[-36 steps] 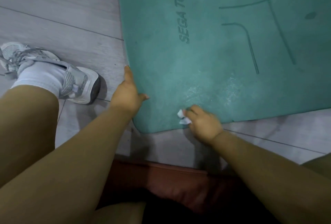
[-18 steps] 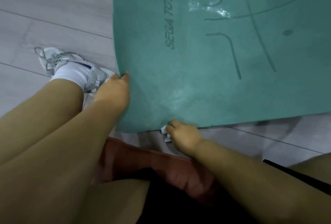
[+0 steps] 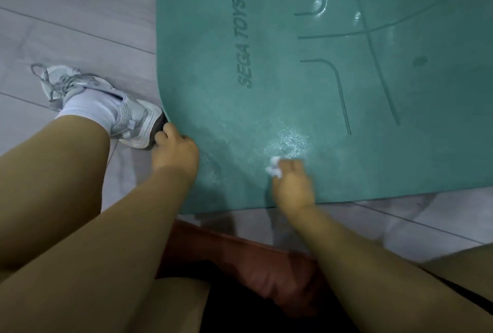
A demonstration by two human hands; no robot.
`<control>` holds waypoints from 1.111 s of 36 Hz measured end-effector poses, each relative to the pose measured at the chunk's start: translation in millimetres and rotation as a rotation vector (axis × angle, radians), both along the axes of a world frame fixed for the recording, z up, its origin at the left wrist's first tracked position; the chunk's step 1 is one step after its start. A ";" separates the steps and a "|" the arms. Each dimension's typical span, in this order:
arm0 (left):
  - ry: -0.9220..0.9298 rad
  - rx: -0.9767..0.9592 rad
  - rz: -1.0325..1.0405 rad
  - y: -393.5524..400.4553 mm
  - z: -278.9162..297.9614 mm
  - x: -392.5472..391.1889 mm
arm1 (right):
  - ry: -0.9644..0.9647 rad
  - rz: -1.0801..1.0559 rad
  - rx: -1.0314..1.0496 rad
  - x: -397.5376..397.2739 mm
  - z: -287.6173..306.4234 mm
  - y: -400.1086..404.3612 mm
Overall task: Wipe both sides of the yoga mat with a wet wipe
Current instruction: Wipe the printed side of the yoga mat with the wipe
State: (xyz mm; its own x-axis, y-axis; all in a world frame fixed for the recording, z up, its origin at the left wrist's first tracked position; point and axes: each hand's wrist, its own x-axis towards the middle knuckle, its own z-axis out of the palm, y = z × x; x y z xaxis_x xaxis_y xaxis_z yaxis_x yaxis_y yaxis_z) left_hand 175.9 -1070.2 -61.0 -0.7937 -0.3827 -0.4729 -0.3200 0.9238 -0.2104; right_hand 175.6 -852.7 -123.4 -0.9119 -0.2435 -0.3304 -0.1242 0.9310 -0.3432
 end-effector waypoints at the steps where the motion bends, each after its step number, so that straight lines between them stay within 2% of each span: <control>1: 0.013 -0.026 -0.011 -0.7 -3.0 0.5 | 0.009 0.192 -0.049 4.9 2.6 -10.5; 2: 0.022 -0.051 -0.026 -2.1 -5.4 0.9 | 0.017 0.378 -0.105 6.4 4.2 -16.7; 4: 0.006 -0.086 -0.064 -6.1 -10.6 1.0 | 0.044 0.605 -0.171 -2.3 5.6 -15.2; 5: -0.010 -0.080 -0.091 -9.0 -14.3 0.1 | 0.064 0.629 -0.164 -14.1 3.0 -10.5; 6: -0.025 -0.055 -0.126 -11.9 -18.9 -1.3 | 0.035 0.569 -0.137 -30.8 3.9 -6.1; 7: -0.045 -0.018 -0.159 -14.8 -23.6 -3.0 | 0.090 0.445 -0.091 -49.1 -0.3 2.0; 10: -0.101 0.112 -0.200 -22.2 -30.7 -12.3 | 0.045 -0.196 -0.020 -104.6 -1.5 30.6; 11: -0.118 0.179 -0.202 -24.7 -31.5 -15.8 | 0.111 -0.348 -0.010 -115.9 1.4 36.1; 14: -0.165 0.356 -0.188 -31.2 -32.5 -24.9 | 0.137 -0.491 0.005 -119.4 0.6 23.0; 16: -0.157 0.411 -0.159 -35.2 -34.3 -28.4 | 0.181 -0.369 -0.036 -100.8 -4.7 -3.9; 17: -0.147 0.429 -0.152 -36.5 -35.7 -28.7 | 0.206 -0.219 -0.072 -87.3 -6.9 -19.5; 20: -0.086 0.457 -0.142 -36.6 -39.8 -27.9 | 0.228 0.427 -0.204 -49.7 -11.0 -50.7; 22: -0.049 0.452 -0.137 -36.1 -43.5 -25.9 | 0.167 0.783 -0.247 -44.3 -10.3 -50.0; 24: -0.036 0.429 -0.136 -35.0 -46.4 -23.6 | 0.102 0.873 -0.207 -62.6 -1.9 -41.5; 26: -0.026 0.411 -0.138 -33.6 -49.6 -22.5 | 0.137 0.730 -0.061 -97.6 0.3 -24.4; 31: -0.007 0.401 -0.139 -31.5 -51.8 -24.7 | 0.220 -0.202 0.108 -177.2 2.9 22.0; 33: -0.001 0.410 -0.133 -31.2 -51.4 -26.0 | 0.199 -0.325 0.116 -172.1 -3.9 8.3; 35: -0.004 0.418 -0.129 -31.2 -50.8 -27.1 | 0.195 -0.215 0.061 -146.6 -6.5 -23.8; 37: -0.005 0.424 -0.123 -32.1 -49.3 -27.2 | 0.171 0.136 0.008 -110.0 -9.4 -60.0; 40: 0.065 0.447 -0.086 -33.3 -46.9 -27.6 | 0.107 0.690 -0.189 -75.3 -5.2 -82.5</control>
State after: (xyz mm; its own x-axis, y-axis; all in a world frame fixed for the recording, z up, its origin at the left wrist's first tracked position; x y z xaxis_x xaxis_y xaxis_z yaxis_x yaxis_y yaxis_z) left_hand 148.3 -1103.5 -107.9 -0.8470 -0.0835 -0.5250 -0.2372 0.9432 0.2327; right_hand 100.2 -935.1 -128.6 -0.5543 -0.8199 -0.1435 -0.7044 0.5539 -0.4440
